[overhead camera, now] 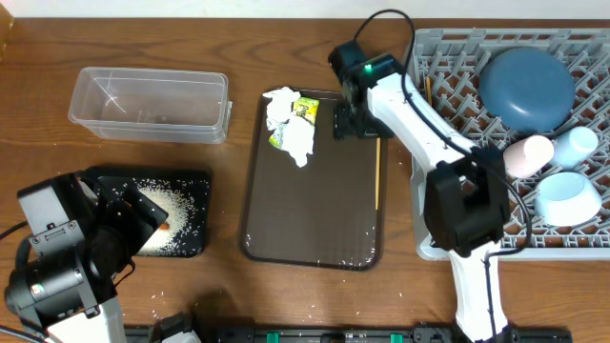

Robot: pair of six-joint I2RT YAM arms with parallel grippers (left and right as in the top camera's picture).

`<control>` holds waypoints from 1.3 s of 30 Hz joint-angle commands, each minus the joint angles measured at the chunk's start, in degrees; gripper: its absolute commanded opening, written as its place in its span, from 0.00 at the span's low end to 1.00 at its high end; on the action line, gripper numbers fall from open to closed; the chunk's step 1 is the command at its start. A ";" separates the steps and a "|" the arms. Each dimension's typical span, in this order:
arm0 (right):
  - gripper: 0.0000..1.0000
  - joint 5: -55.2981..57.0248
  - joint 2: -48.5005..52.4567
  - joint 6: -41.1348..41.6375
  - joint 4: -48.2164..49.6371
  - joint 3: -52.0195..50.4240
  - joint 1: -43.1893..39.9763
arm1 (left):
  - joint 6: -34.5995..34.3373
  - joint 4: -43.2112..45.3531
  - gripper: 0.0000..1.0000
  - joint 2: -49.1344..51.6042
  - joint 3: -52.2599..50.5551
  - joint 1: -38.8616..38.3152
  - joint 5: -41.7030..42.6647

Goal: Sort waste into correct bins and load items into the dishwasher rack
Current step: 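Return the right gripper to grasp the second chopstick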

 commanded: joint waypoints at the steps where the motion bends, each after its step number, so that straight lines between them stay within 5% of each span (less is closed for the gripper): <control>1: 0.75 1.53 1.57 1.44 0.07 0.09 -1.01 | 0.57 -0.20 0.97 0.00 -0.02 0.22 -0.72; 23: 0.74 0.85 7.45 1.42 2.34 -1.16 -1.70 | 0.57 -0.20 0.97 0.00 -0.02 0.22 -0.72; 25: 0.64 0.26 7.45 1.44 2.86 -1.53 -1.68 | 0.57 -0.20 0.97 0.00 -0.02 0.22 -0.72; 29: 0.07 -1.36 7.45 1.46 3.30 -1.66 -1.22 | 0.57 -0.20 0.97 0.00 -0.02 0.22 -0.72; 30: 0.01 -1.77 7.45 1.44 3.48 -1.66 -1.03 | 0.57 -0.20 0.97 0.00 -0.02 0.22 -0.72; 39: 0.01 -9.49 4.96 -3.23 -0.74 5.44 -3.17 | 0.57 -0.20 0.97 0.00 -0.02 0.22 -0.72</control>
